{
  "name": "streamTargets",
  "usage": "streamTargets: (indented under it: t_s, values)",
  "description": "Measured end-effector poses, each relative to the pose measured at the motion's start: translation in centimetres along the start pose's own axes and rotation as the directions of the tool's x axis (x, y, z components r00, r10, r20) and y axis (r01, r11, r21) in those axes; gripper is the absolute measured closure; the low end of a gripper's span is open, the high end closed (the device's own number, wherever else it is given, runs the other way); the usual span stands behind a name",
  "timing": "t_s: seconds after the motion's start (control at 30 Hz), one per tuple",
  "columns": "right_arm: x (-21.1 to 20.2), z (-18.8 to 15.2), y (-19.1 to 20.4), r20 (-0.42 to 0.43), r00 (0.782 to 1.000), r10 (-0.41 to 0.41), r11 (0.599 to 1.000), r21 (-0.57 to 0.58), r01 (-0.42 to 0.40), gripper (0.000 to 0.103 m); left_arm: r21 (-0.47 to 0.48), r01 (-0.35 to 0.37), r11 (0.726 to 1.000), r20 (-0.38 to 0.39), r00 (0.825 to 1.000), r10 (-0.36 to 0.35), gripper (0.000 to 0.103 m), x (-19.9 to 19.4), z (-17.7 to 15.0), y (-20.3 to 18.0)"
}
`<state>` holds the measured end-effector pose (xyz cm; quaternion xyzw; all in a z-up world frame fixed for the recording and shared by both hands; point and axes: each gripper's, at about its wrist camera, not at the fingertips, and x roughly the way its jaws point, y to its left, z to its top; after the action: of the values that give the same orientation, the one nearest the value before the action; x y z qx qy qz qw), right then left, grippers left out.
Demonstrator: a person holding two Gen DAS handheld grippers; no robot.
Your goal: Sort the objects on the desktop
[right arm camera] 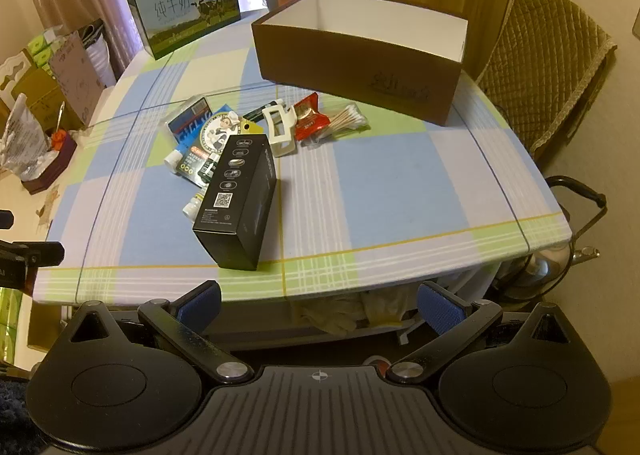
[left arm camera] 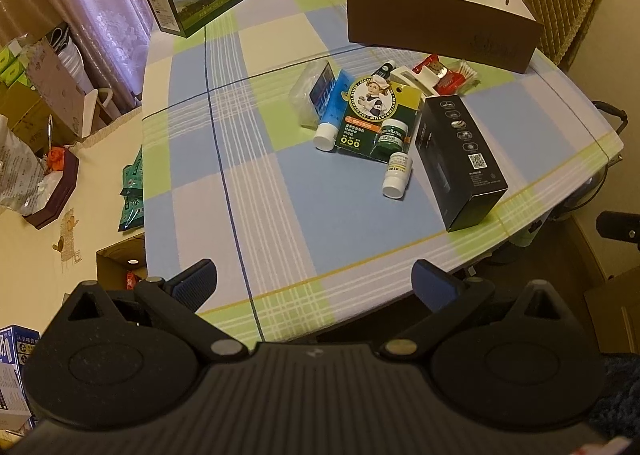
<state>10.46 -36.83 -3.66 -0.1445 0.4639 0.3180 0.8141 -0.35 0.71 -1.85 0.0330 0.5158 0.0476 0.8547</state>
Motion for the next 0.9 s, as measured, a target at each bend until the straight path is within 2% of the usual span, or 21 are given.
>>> streamTargets:
  t_s: [0.9]
  values:
    - [0.59, 0.36, 0.5, -0.01, 1.0, 0.014, 1.0, -0.005, -0.014, 0.002, 0.001, 0.002, 1.0, -0.015, 1.0, -0.002, 0.001, 0.7, -0.3, -0.14]
